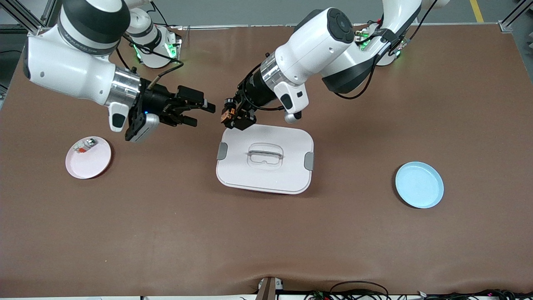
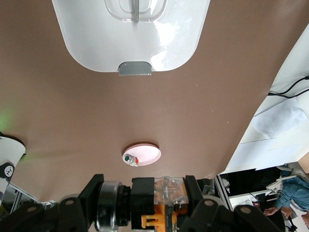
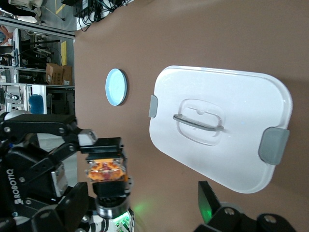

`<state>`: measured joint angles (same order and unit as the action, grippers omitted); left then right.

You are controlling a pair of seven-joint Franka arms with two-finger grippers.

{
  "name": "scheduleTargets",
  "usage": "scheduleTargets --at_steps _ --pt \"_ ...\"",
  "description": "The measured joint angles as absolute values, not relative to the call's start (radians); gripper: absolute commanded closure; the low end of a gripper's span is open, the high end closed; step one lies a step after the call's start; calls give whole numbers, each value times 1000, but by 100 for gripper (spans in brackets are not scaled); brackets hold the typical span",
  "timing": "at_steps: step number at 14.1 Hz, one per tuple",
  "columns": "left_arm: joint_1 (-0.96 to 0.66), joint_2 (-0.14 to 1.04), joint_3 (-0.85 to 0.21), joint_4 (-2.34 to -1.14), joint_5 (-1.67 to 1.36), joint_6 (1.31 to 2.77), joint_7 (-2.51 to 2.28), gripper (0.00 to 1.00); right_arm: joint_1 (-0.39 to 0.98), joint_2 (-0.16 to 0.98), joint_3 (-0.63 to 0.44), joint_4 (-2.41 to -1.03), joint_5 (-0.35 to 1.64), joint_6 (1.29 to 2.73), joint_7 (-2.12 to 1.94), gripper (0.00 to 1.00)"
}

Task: Transfer orange switch to right arm and place
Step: 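Hold the switch above the box while the right gripper reaches it, then close the right gripper on the switch held by the left gripper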

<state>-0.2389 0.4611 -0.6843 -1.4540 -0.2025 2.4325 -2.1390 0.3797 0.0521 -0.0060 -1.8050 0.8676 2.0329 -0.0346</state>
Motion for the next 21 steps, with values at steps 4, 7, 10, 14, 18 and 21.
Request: scheduleTargets --at_steps 4,7,10,14,18,21 --pt "-243 464 -684 -1454 -200 2434 -2139 83 430 52 -6 -1805 868 2082 -37 0" --pt "-243 464 -684 -1454 -200 2435 -2139 83 442 52 -6 -1805 868 2088 -38 0" --pt "-243 464 -684 -1454 -199 2435 -2139 83 443 52 -7 -1807 865 2088 -45 0" --pt "-244 464 -684 -1453 -199 2436 -2139 83 447 54 -7 -1810 850 2090 -52 0" --pt "-244 464 -684 -1451 -199 2436 -2139 83 454 55 -7 -1800 842 2096 -55 0" --pt "-244 464 -684 -1450 -199 2436 -2139 83 457 75 -7 -1779 812 2102 -56 4"
